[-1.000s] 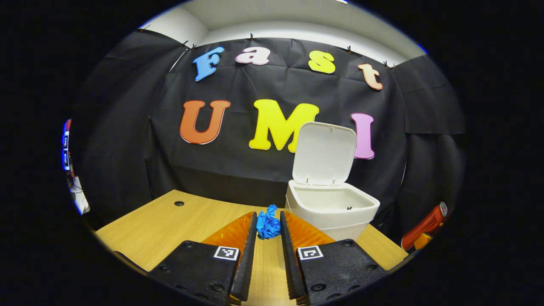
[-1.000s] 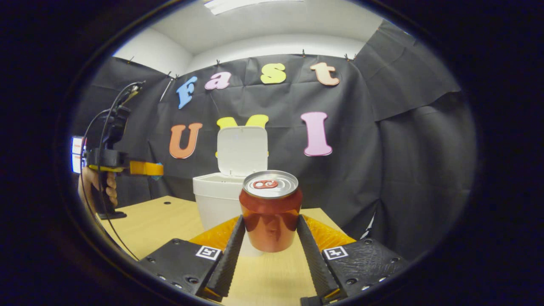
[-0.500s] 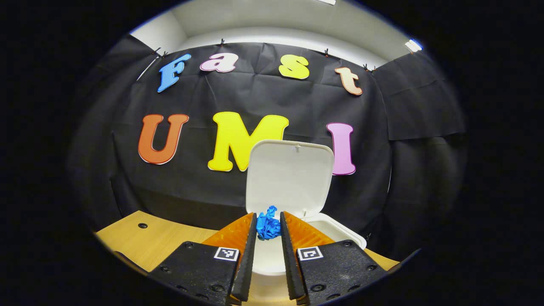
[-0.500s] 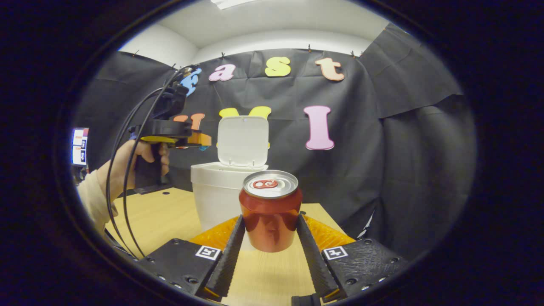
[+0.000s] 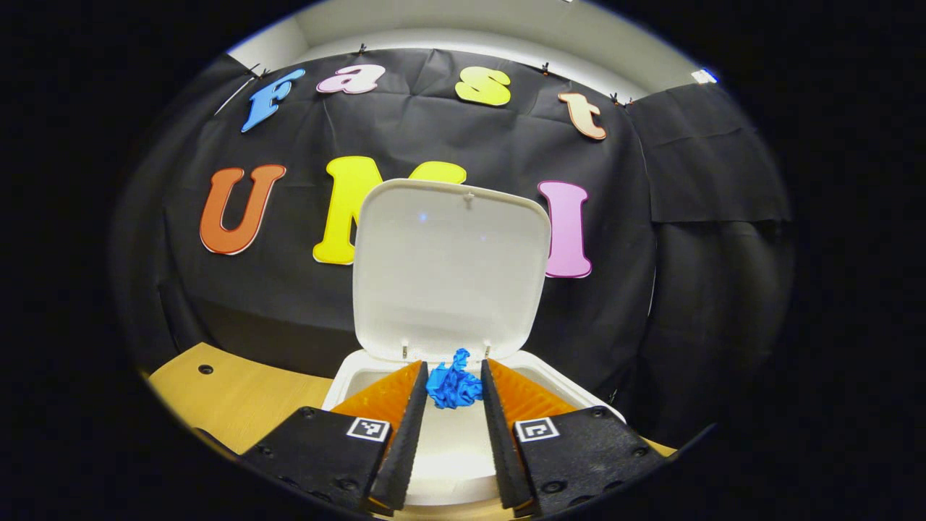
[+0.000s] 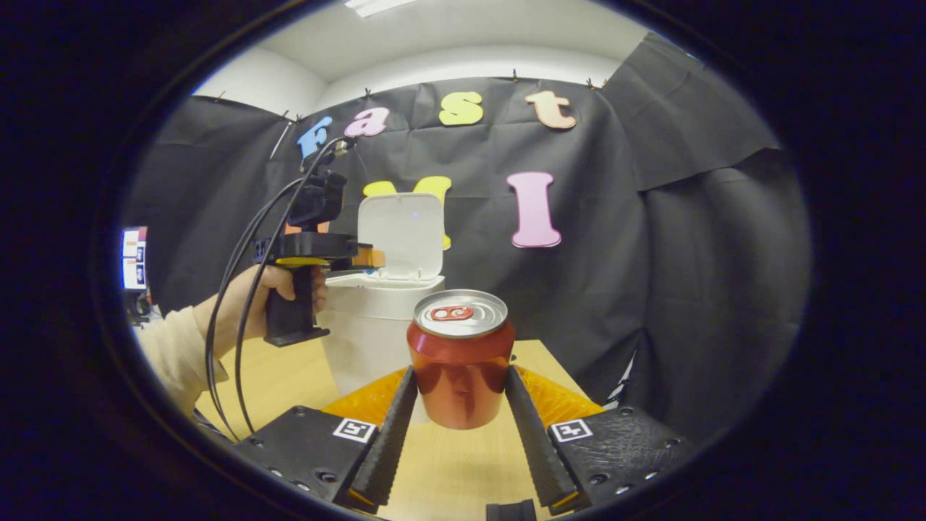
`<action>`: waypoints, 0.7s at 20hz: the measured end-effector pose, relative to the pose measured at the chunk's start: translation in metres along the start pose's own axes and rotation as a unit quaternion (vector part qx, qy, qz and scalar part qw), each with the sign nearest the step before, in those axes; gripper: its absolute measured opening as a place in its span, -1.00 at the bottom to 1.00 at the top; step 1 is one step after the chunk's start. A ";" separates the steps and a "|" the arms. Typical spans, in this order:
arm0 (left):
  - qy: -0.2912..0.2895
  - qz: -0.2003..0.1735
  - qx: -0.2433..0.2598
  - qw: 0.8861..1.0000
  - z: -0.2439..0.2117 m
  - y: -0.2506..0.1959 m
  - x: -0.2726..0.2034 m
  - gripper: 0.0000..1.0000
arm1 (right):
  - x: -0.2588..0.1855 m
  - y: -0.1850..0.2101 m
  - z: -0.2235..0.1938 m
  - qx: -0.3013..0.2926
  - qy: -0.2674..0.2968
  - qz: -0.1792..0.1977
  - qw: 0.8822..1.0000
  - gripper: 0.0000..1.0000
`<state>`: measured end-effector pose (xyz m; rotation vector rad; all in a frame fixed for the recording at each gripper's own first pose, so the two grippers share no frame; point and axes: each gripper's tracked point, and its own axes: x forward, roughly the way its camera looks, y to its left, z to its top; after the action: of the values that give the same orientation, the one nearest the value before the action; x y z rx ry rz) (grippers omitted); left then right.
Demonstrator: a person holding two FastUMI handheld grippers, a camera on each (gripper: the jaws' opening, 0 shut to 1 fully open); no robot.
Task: Press the lid of the desktop garbage bin to open it, pick up the crumpled paper on the desktop and throw it into the bin, then pick up the pop can on the desktop and drop it into the bin, and finally close the garbage bin lid.
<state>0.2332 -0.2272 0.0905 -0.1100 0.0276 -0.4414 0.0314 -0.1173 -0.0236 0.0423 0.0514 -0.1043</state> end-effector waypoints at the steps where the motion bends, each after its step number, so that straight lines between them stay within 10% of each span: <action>1: 0.006 -0.010 -0.001 1.000 -0.002 -0.002 -0.004 0.25 | 0.001 0.003 -0.002 0.001 0.001 0.002 1.000 0.45; 9: -0.025 0.018 0.041 0.999 -0.006 0.026 -0.082 1.00 | 0.014 0.006 -0.016 -0.057 -0.001 -0.038 0.998 0.46; 14: -0.038 0.089 0.079 0.992 -0.033 0.072 -0.156 0.99 | 0.012 0.033 -0.016 -0.040 -0.007 -0.032 0.999 0.45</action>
<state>0.1209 -0.0991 0.0500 0.0310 -0.0715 -0.2587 0.0462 -0.0847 -0.0388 -0.0409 0.0421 -0.1661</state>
